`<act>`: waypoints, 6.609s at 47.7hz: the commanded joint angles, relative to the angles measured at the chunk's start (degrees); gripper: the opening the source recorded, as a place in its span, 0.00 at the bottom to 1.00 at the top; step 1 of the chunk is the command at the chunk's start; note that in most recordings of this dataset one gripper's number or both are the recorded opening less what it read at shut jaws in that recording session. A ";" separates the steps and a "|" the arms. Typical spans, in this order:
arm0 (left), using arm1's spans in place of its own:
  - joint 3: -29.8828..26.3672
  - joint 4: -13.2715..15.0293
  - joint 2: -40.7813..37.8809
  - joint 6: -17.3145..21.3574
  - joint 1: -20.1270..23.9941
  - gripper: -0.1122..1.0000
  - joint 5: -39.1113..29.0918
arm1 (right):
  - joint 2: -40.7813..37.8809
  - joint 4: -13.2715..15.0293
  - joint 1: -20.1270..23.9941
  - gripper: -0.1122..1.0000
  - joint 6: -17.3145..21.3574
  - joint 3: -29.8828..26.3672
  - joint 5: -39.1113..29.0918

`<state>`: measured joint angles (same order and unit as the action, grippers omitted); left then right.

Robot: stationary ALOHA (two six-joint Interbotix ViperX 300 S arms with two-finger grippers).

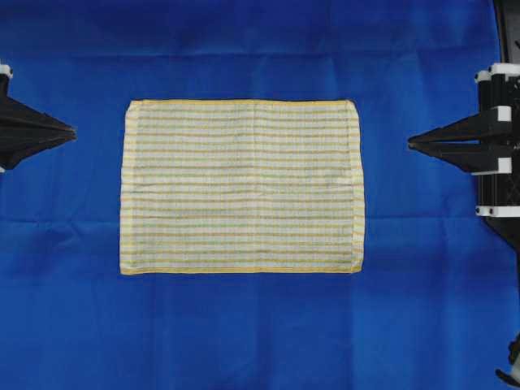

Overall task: Fold the yellow towel.
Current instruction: 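Move both grippers to the towel's far corners and grasp them, then lift the far edge with both grippers and fold it toward the near edge, then open both grippers and release the folded edge, then grasp the folded strip's two ends with left and right grippers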

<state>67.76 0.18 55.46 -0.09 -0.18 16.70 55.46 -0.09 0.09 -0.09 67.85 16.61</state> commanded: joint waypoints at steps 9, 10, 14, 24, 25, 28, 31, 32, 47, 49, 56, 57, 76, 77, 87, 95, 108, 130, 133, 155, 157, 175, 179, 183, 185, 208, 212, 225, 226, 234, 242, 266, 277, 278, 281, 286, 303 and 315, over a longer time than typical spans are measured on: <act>-0.97 1.85 -0.88 1.23 0.44 0.10 -1.05 | -1.23 -0.44 -1.49 0.10 0.35 -1.76 -1.93; -0.97 1.85 -0.97 1.23 0.53 0.10 -1.14 | -1.32 -0.70 -1.93 0.10 0.35 -1.76 -2.11; -0.88 1.85 -1.76 1.23 1.23 0.10 -1.14 | -2.11 -1.93 -3.87 0.10 0.35 -1.85 -2.72; -0.44 1.85 -5.45 1.23 6.86 0.10 -1.23 | -5.89 -4.31 -10.11 0.10 0.35 -1.85 -3.78; -0.44 1.85 -5.98 1.23 7.47 0.10 -1.23 | -6.33 -4.57 -10.72 0.10 0.35 -1.85 -3.78; -0.26 1.85 -7.82 1.23 9.76 0.11 -1.32 | -8.09 -5.54 -13.01 0.10 0.35 -1.85 -3.87; -0.18 1.85 -9.58 1.14 11.43 0.11 -1.23 | -9.76 -6.50 -14.77 0.11 0.35 -1.85 -4.04; -0.09 1.85 -10.20 1.14 11.87 0.12 -1.32 | -10.37 -6.86 -15.38 0.11 0.35 -1.85 -4.13; 1.67 1.85 -23.55 1.85 18.46 0.81 3.69 | -24.17 -9.67 -23.47 0.77 0.35 -3.43 -4.66; 1.85 1.85 -25.75 1.76 19.42 0.83 4.57 | -26.28 -9.67 -24.17 0.81 0.26 -3.69 -4.66; 2.11 1.93 -34.10 1.76 22.41 0.80 8.17 | -34.19 -9.67 -26.02 0.73 0.26 -5.10 -4.57; 2.11 1.93 -35.07 1.76 22.76 0.80 8.61 | -35.16 -9.76 -26.02 0.73 0.26 -5.27 -4.57; -0.18 2.11 -50.63 1.67 24.96 0.78 11.60 | -49.66 -11.60 -26.46 0.72 0.26 -6.68 -2.64; -0.26 2.11 -51.15 1.67 25.22 0.78 11.69 | -50.19 -11.69 -26.46 0.72 0.26 -6.77 -2.37; -1.76 2.11 -55.99 1.49 27.33 0.68 11.69 | -53.88 -13.45 -26.81 0.72 0.26 -6.94 0.44; -2.72 2.11 -59.50 1.41 27.86 0.50 11.43 | -54.40 -13.80 -26.98 0.63 0.26 -6.50 1.14; -3.34 2.11 -61.70 1.05 27.60 0.16 9.40 | -54.32 -13.71 -26.89 0.14 -0.09 -6.42 0.97; -3.87 2.11 -51.68 0.35 25.66 0.14 4.31 | -48.87 -13.71 -26.98 0.14 -0.26 -6.33 0.35; -3.87 2.11 -49.48 0.35 25.66 0.14 2.55 | -47.90 -13.71 -27.25 0.14 -0.35 -6.24 0.00; -3.34 2.11 -42.19 0.26 24.52 0.14 -2.29 | -44.38 -13.71 -27.25 0.14 -0.09 -5.98 -2.81; -3.25 2.11 -41.75 0.00 23.91 0.14 -2.37 | -43.68 -13.80 -26.89 0.14 0.18 -5.89 -3.60; -1.32 2.20 -37.79 -5.62 11.16 0.14 -2.37 | -34.45 -19.42 -16.26 0.14 0.44 -2.46 -8.35; -1.23 2.20 -36.83 -6.86 7.47 0.14 -2.81 | -32.78 -21.09 -13.10 0.14 0.44 -1.32 -8.96; -1.32 2.20 -36.30 -7.38 4.75 0.14 -3.34 | -31.64 -22.32 -10.11 0.14 0.44 -0.62 -9.14; -1.32 2.20 -36.12 -7.65 3.52 0.14 -3.52 | -31.11 -23.03 -8.61 0.14 0.44 -0.26 -9.23; -1.05 2.20 -34.54 -12.39 -8.61 0.14 -4.75 | -31.11 -28.04 4.83 0.14 0.44 -0.44 -10.99; -0.88 2.20 -34.01 -12.83 -9.23 0.14 -5.19 | -31.20 -28.74 5.98 0.14 0.44 -0.53 -10.99; -0.44 2.20 -33.75 -13.80 -10.55 0.14 -5.19 | -31.99 -30.23 9.23 0.14 0.44 -0.88 -10.81; -0.44 2.20 -33.75 -13.80 -10.55 0.14 -5.19 | -32.08 -30.23 9.32 0.14 0.44 -0.97 -10.81; -0.97 2.11 -34.28 -13.80 -11.60 0.14 -5.36 | -33.22 -30.23 9.84 0.14 0.35 -1.93 -11.16; -1.32 2.20 -34.28 -13.80 -11.60 0.14 -5.36 | -34.37 -30.23 10.63 0.14 0.26 -2.90 -11.95; -2.11 2.20 -31.99 -12.92 -11.78 0.79 -5.98 | -32.78 -29.53 10.02 0.84 -0.44 -3.60 -11.87; -2.90 2.11 -32.61 -12.22 -4.83 0.76 -5.98 | -32.34 -26.63 1.67 0.80 -1.05 -3.52 -12.39; -3.08 2.11 -32.87 -11.95 -3.96 0.76 -5.98 | -32.52 -26.19 0.79 0.80 -1.14 -3.60 -12.48; -3.69 2.11 -33.75 -10.81 -1.32 0.76 -5.98 | -32.96 -25.14 -1.85 0.80 -1.58 -3.87 -12.92; -4.22 2.11 -35.33 -8.35 0.70 0.76 -5.98 | -34.10 -24.52 -5.54 0.80 -2.11 -4.22 -14.41; -4.13 2.11 -43.68 -6.68 2.64 0.76 -5.98 | -41.48 -24.08 -8.26 0.79 -2.20 -5.19 -15.73; -4.22 2.20 -50.27 -7.12 4.83 0.74 -5.98 | -48.60 -24.08 -9.49 0.79 -2.11 -5.54 -14.68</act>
<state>64.25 2.29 6.15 -6.94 4.13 10.46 7.65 -24.26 -9.23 -2.29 63.19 1.41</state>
